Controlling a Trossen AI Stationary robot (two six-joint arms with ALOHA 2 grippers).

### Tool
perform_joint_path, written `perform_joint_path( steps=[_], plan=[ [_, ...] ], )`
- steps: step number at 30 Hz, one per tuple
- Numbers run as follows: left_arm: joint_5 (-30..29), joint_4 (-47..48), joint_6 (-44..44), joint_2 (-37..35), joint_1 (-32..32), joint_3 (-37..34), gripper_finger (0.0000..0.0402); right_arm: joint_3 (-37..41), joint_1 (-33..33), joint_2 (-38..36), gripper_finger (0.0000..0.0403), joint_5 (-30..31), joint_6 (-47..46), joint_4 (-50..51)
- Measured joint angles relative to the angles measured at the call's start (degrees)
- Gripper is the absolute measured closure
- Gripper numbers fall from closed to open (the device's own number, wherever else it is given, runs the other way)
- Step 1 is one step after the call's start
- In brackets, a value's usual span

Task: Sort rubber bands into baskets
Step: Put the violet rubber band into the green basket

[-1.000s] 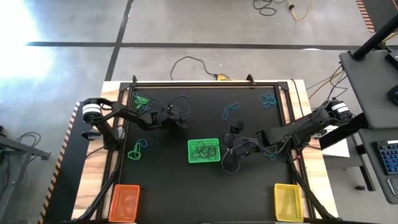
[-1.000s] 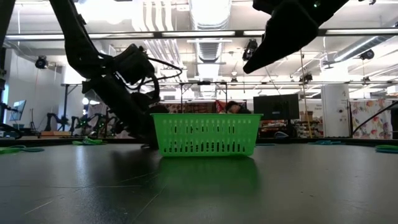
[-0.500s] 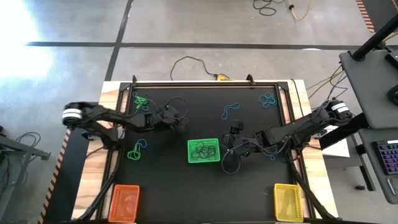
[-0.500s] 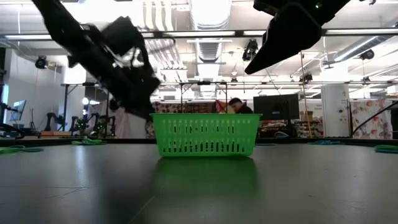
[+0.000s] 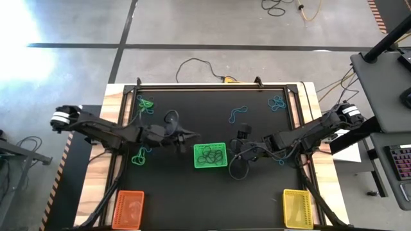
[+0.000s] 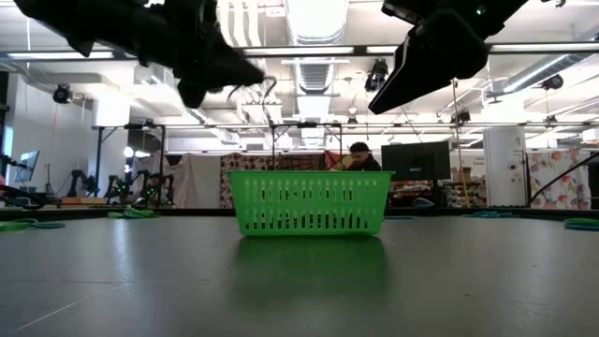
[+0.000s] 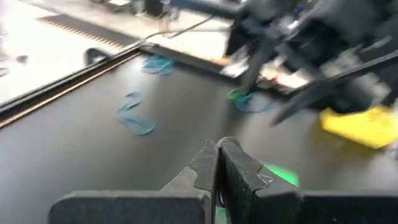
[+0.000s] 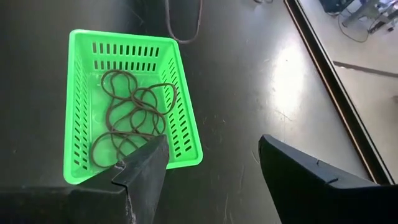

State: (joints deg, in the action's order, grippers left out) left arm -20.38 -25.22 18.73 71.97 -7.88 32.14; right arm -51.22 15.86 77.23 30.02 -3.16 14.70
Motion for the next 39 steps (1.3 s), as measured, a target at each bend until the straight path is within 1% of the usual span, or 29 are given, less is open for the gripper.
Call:
perform_joint_path(
  steps=[6, 8, 11, 16, 21, 23, 26, 31, 34, 39],
  plan=[
    [0.50, -10.08, 0.49, 8.50, -2.98, 0.12, 0.0402, 0.02, 0.14, -0.45, 0.0163, -0.24, 0.22, 0.63],
    [0.50, -10.80, 0.60, 12.20, -3.05, 1.60, 0.0402, 0.02, 0.37, -0.82, 0.0163, -0.37, 0.22, 1.27],
    [1.18, -10.09, 0.14, 17.49, -3.05, 6.11, 0.0402, 0.02, 0.42, -1.51, 0.0165, -0.44, 0.59, 1.28],
    [2.60, -2.76, -0.33, 24.44, -2.99, 12.58, 0.0402, 0.02, 1.46, -2.64, 0.0165, -0.40, -0.54, 3.12],
    [5.37, 0.08, -1.11, 27.97, -2.87, 16.77, 0.0402, 0.02, 3.27, -3.06, 0.0165, -0.44, -1.33, 4.08],
    [6.49, 1.74, 0.71, 29.25, -2.40, 18.49, 0.0402, 0.02, 3.76, -3.06, 0.0165, -0.43, -1.65, 4.49],
    [7.95, 6.91, 2.51, 30.17, -1.37, 21.87, 0.0401, 0.02, 4.22, -3.06, 0.0165, -0.44, -2.36, 5.14],
    [8.00, 15.65, 1.34, 31.19, -1.44, 25.84, 0.0401, 0.40, 4.88, -3.04, 0.0165, -0.42, -3.31, 6.20],
    [8.02, 17.73, 1.65, 31.10, -1.13, 26.36, 0.0401, 0.79, 5.10, -3.04, 0.0165, -0.42, -3.76, 6.34],
    [7.93, 21.86, 8.14, 31.12, 0.58, 26.33, 0.0401, 0.94, 5.27, -3.04, 0.0165, -0.42, -3.70, 6.38]
  ],
)
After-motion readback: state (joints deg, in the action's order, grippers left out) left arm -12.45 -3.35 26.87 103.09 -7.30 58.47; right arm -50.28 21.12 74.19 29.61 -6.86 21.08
